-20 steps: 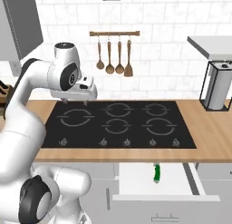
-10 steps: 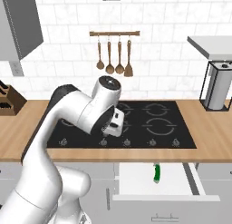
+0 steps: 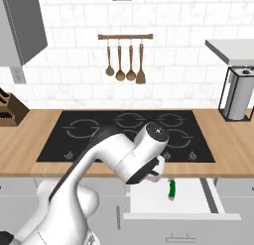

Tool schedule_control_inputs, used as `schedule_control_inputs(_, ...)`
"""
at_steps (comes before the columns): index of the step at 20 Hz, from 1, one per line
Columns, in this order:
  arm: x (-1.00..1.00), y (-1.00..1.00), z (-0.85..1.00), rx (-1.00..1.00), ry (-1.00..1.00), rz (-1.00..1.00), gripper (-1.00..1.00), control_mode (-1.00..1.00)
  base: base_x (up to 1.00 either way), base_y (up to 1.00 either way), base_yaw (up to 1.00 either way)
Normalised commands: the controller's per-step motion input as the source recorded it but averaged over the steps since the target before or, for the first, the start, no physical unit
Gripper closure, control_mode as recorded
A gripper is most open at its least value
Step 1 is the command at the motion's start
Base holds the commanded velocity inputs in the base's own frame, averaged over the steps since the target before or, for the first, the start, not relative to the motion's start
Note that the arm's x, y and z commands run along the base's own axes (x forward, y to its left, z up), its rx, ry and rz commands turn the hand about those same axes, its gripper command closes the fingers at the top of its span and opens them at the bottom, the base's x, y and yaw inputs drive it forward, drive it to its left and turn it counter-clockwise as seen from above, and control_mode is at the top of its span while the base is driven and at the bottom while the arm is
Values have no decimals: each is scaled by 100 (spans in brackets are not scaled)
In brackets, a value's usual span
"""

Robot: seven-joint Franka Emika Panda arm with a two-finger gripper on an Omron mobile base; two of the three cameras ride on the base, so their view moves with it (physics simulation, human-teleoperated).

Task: Pick up the knife from the drawer and place it on the cutting board. Then place the meat from the plate to the cutting board.

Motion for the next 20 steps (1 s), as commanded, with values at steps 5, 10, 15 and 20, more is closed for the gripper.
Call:
schedule_control_inputs(5, 44, -95, -92, 1, 26, 0, -100, -100, 0, 0, 0)
schedule_control_inputs(10, 48, -74, -79, 8, 19, 2, -100, -100, 0, 0, 0)
schedule_control_inputs(15, 60, -67, -85, 15, 3, 2, -100, -100, 0, 0, 0)
schedule_control_inputs(20, 49, -65, -77, 15, 3, 1, -100, -100, 0, 0, 0)
